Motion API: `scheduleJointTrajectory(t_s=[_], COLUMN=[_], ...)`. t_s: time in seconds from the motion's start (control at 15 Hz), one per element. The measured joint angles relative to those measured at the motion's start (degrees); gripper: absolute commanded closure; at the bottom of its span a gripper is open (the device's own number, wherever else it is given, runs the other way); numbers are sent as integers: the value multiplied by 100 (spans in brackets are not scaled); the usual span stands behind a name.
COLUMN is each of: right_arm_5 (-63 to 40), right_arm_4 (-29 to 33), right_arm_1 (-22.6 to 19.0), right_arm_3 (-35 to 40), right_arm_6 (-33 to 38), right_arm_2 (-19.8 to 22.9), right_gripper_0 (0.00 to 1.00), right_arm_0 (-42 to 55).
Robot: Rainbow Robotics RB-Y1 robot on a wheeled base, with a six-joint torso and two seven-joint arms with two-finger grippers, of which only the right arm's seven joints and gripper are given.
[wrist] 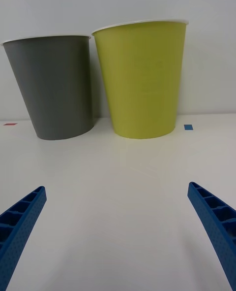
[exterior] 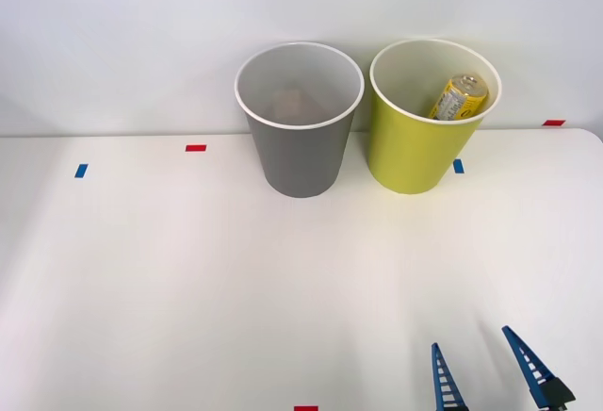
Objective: Put cans in the gray bin, plastic bottles in the light green bin
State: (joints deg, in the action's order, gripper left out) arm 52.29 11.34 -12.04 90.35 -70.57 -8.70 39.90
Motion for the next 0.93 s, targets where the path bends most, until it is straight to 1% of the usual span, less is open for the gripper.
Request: scheduleJointTrajectory(t_s=[0.93], right_arm_5=[0], right_arm_4=[0], right_arm_1=[0], right_arm_3=[0], right_arm_6=[0], right_arm_2=[0], right_gripper_0=[0], right_arm_0=[0])
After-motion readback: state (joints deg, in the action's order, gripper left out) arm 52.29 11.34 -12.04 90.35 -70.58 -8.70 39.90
